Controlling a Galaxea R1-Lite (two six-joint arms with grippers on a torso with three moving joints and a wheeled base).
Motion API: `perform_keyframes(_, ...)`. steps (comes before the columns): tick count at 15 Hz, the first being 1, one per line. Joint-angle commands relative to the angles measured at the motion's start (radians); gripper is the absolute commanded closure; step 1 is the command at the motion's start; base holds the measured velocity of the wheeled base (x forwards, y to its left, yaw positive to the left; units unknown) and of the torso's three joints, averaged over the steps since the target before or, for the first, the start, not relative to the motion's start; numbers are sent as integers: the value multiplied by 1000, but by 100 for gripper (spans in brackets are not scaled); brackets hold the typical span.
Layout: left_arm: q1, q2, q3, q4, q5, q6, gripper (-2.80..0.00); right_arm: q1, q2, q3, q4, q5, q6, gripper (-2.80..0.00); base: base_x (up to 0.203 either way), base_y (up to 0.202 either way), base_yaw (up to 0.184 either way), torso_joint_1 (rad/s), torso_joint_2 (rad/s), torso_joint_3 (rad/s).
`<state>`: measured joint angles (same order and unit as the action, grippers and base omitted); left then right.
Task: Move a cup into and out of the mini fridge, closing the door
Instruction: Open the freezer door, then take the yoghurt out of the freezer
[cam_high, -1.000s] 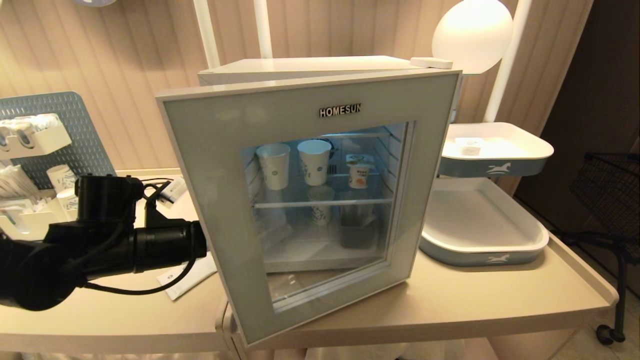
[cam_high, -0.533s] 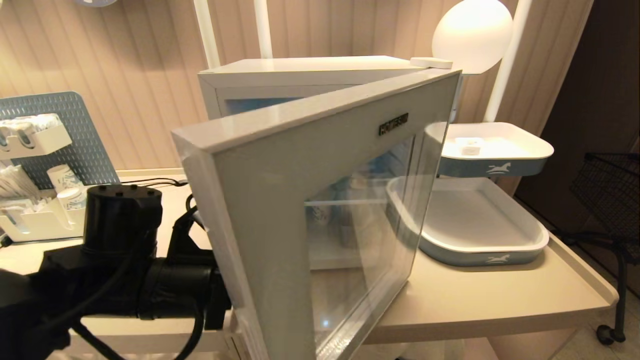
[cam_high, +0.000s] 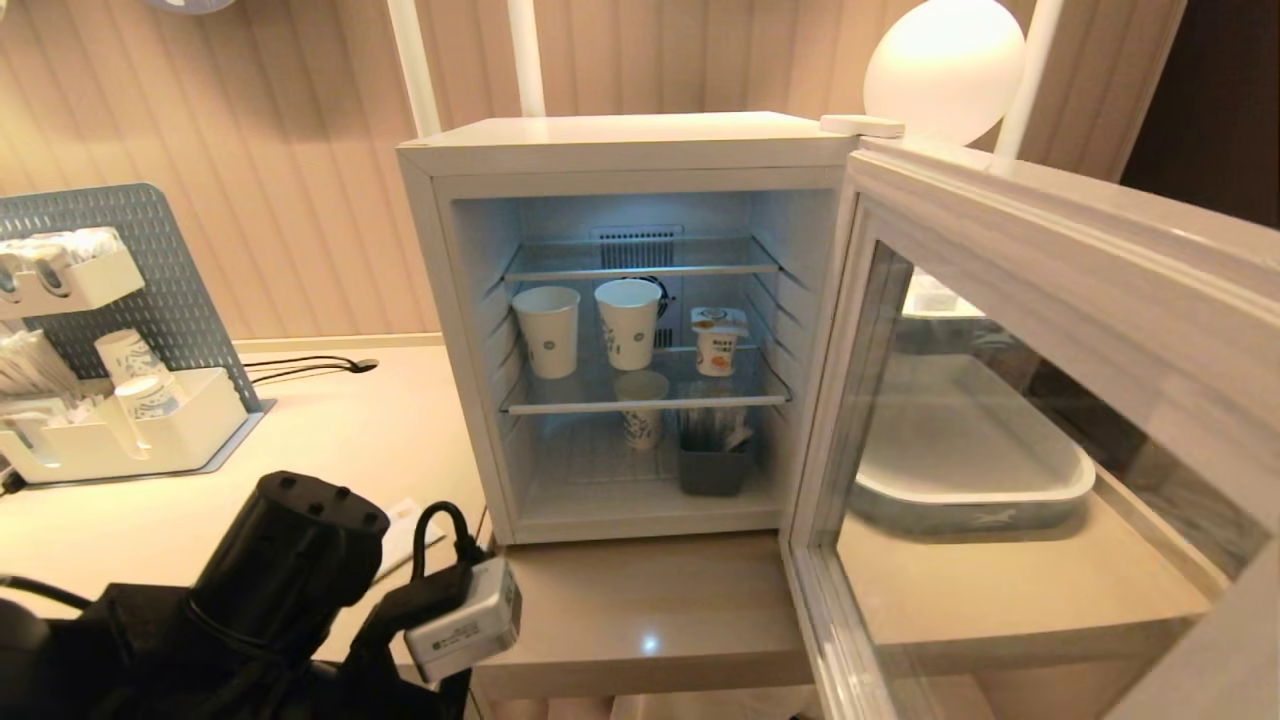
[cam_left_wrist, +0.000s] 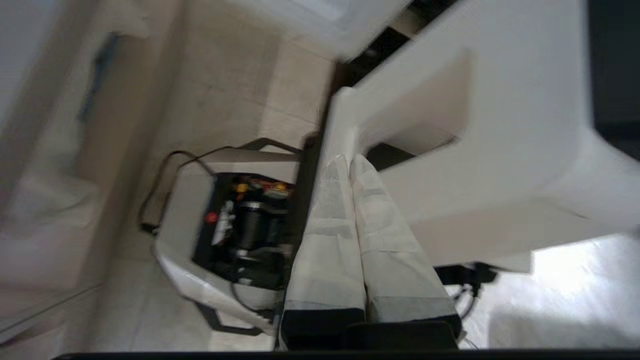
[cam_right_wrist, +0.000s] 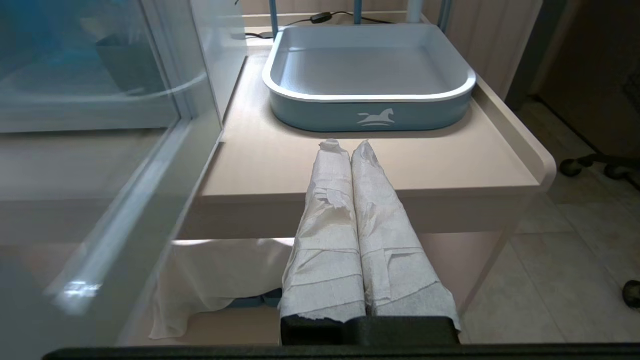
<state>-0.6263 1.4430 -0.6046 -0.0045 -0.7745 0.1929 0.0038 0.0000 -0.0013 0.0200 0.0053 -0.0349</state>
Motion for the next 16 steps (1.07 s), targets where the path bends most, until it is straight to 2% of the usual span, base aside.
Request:
perform_keyframes(1, 79, -21, -12, -6, 22, -119, 0, 1, 2, 0, 0, 1, 0, 0, 0, 0, 0, 0, 0, 0)
perform_keyframes(5, 362, -227, -16, -91, 106, -425, 0, 1, 2, 0, 0, 1, 0, 0, 0, 0, 0, 0, 0, 0)
perform_keyframes(6, 446, -300, -29, -90, 125, -487, 0, 1, 2, 0, 0, 1, 0, 0, 0, 0, 0, 0, 0, 0)
perform_keyframes(7, 536, -383, -53, -62, 138, -520, 0, 1, 2, 0, 0, 1, 0, 0, 0, 0, 0, 0, 0, 0)
perform_keyframes(8, 612, -459, -99, 3, 146, -538, 0, 1, 2, 0, 0, 1, 0, 0, 0, 0, 0, 0, 0, 0)
perform_keyframes(10, 706, -559, -303, 259, 156, -562, 0, 1, 2, 0, 0, 1, 0, 0, 0, 0, 0, 0, 0, 0)
perform_keyframes(13, 752, -709, -616, 703, 164, -602, 0, 1, 2, 0, 1, 1, 0, 0, 0, 0, 0, 0, 0, 0)
perform_keyframes(16, 766, -947, -819, 963, 191, -640, 0, 1, 2, 0, 3, 1, 0, 0, 0, 0, 0, 0, 0, 0)
